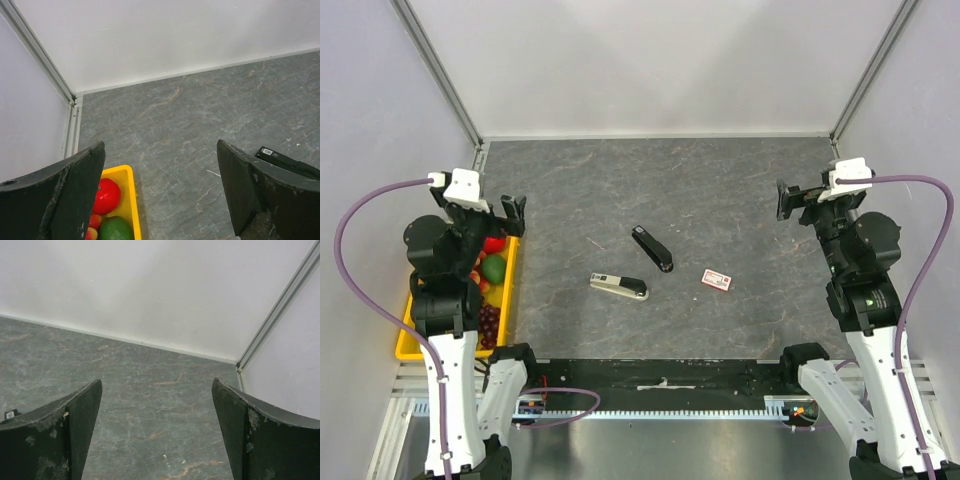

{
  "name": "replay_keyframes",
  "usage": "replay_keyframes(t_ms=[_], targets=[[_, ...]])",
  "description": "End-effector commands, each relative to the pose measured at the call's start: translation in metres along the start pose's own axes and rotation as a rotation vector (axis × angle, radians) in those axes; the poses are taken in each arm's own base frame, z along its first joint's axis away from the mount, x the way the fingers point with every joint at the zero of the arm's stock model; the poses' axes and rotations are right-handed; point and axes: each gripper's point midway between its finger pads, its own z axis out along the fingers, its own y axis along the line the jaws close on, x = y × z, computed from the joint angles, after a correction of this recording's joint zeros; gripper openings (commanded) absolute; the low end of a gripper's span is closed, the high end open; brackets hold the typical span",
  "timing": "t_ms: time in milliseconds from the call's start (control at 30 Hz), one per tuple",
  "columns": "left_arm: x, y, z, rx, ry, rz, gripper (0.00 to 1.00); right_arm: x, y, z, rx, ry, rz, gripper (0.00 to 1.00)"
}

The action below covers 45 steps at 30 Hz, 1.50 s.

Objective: Load the staples into the stapler
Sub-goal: Pick up the stapler from the center of the board.

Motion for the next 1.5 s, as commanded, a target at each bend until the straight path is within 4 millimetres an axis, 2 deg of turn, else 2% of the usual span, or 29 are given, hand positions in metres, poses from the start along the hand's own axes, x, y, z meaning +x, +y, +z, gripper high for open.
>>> replay_keyframes(t_ms=[0, 167, 333, 500, 633, 767, 867, 933, 1000, 1067, 1200, 1300, 1467], targets=[[-0.003, -0.007, 0.002, 0.047, -0.026, -0.014, 0.98, -0.002, -0.001, 0.002, -0.01, -0.043, -0.106, 0.98], [0.007, -0.015, 0.005, 0.104, -0.002, 0.005, 0.98, 0.006, 0.014, 0.006, -0.099, -0.034, -0.138, 0.98], [0.016, -0.033, 0.009, 0.23, 0.023, 0.029, 1.0, 0.02, 0.03, 0.012, -0.192, -0.004, -0.157, 0.98], [0.022, -0.052, 0.009, 0.362, 0.043, 0.073, 0.99, 0.033, 0.033, 0.018, -0.211, 0.025, -0.173, 0.98], [0.024, -0.06, 0.012, 0.42, 0.047, 0.096, 1.0, 0.042, 0.042, 0.02, -0.256, 0.041, -0.173, 0.98], [0.027, -0.066, 0.023, 0.463, 0.054, 0.09, 1.0, 0.051, 0.047, 0.023, -0.288, 0.059, -0.186, 0.98], [0.03, -0.079, 0.027, 0.54, 0.054, 0.091, 1.0, 0.053, 0.049, 0.023, -0.296, 0.064, -0.193, 0.98], [0.04, -0.095, 0.028, 0.637, 0.06, 0.135, 1.0, 0.056, 0.055, 0.024, -0.328, 0.076, -0.192, 0.98], [0.055, -0.12, 0.024, 0.755, 0.075, 0.174, 1.0, 0.06, 0.058, 0.029, -0.343, 0.094, -0.184, 0.98], [0.066, -0.135, 0.019, 0.837, 0.072, 0.241, 1.0, 0.066, 0.059, 0.029, -0.345, 0.108, -0.176, 0.98], [0.087, -0.168, 0.006, 0.992, 0.099, 0.343, 1.0, 0.059, 0.06, 0.021, -0.357, 0.072, -0.179, 0.98], [0.104, -0.185, 0.003, 1.044, 0.142, 0.398, 1.0, 0.057, 0.064, 0.018, -0.388, 0.062, -0.181, 0.98], [0.135, -0.204, 0.002, 1.116, 0.209, 0.453, 1.0, 0.066, 0.069, 0.019, -0.419, 0.078, -0.188, 0.98]])
